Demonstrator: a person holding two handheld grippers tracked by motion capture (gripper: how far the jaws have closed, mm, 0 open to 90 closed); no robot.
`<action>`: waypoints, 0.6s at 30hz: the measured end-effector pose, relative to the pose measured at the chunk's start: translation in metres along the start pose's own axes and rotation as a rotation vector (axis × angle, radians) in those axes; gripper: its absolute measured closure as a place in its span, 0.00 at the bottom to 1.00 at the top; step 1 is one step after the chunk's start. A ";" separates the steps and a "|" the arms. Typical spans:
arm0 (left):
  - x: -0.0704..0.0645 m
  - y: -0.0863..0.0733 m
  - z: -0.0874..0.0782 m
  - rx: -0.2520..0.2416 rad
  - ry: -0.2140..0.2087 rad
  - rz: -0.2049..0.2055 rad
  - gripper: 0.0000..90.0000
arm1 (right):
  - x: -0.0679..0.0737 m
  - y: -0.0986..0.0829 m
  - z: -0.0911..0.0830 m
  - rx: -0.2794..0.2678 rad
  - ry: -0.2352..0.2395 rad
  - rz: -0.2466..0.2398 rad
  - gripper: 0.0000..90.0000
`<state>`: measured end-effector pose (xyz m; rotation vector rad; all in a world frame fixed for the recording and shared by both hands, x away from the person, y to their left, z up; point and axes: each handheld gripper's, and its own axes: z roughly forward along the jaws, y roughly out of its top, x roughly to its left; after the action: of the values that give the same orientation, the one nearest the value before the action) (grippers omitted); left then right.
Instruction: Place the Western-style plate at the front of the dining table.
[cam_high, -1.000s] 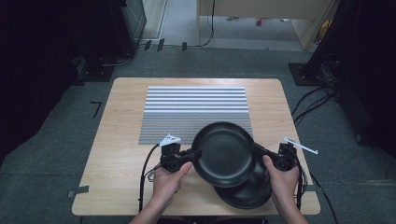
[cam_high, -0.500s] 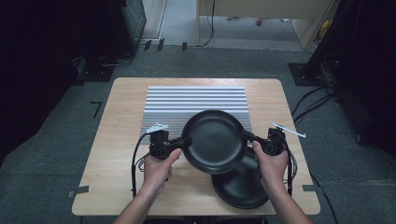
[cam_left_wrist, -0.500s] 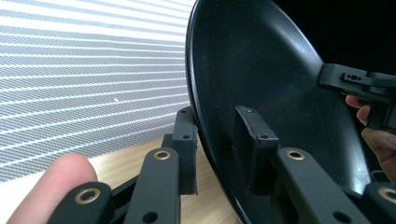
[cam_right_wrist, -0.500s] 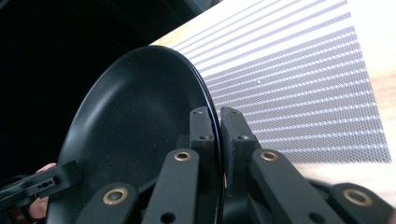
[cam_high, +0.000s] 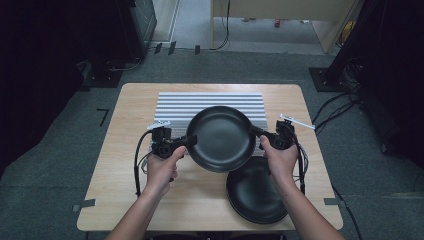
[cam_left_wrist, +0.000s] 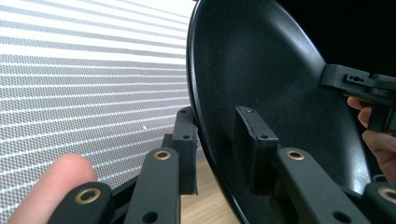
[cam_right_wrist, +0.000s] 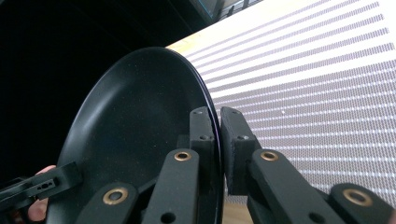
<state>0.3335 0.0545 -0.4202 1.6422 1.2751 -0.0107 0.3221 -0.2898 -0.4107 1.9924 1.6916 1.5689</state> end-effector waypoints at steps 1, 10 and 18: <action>0.002 0.002 0.000 0.000 0.001 -0.001 0.79 | 0.001 0.002 0.002 0.001 0.001 0.002 0.94; 0.015 0.019 0.007 -0.003 0.012 -0.025 0.79 | 0.006 0.017 0.023 0.000 -0.008 -0.007 0.94; 0.027 0.036 0.013 -0.009 0.026 -0.042 0.79 | 0.011 0.033 0.043 -0.007 -0.015 -0.017 0.94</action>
<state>0.3781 0.0669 -0.4167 1.6120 1.3278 -0.0088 0.3737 -0.2723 -0.4031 1.9766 1.6910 1.5485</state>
